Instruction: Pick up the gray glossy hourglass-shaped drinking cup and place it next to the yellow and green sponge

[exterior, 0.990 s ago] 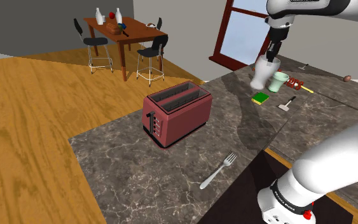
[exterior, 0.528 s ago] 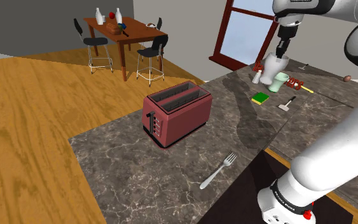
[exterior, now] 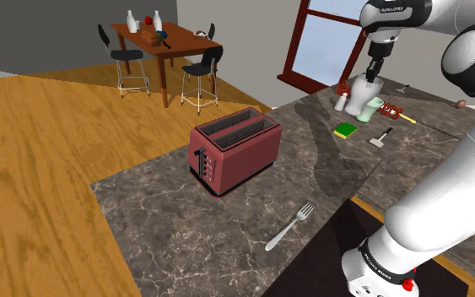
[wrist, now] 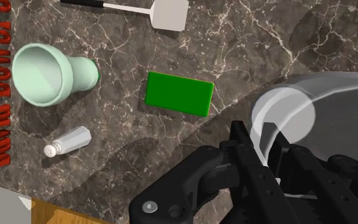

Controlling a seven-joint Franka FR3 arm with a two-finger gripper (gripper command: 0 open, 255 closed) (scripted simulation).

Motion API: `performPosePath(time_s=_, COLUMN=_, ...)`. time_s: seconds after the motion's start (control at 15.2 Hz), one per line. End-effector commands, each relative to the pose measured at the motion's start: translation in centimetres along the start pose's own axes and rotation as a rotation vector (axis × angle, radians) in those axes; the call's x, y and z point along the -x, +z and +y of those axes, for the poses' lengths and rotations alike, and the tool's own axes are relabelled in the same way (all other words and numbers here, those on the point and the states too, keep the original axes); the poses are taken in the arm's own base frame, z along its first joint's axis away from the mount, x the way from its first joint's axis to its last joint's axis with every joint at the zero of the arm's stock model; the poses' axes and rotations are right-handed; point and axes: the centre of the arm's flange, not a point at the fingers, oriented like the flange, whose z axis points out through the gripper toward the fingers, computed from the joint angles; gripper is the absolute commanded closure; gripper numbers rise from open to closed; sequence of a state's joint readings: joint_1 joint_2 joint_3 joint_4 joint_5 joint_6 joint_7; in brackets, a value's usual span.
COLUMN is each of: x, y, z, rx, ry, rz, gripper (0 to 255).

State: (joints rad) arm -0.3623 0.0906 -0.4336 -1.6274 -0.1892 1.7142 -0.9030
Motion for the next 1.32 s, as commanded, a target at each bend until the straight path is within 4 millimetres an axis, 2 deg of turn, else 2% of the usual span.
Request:
performPosePath(time_s=0.0, x=-0.2, y=1.0, z=-0.2, rx=0.001, ry=0.0, rz=0.001, gripper=255)
performPosePath(time_s=1.25, x=-1.9, y=10.8, z=-1.6, rx=0.001, ry=0.0, rz=0.001, gripper=255)
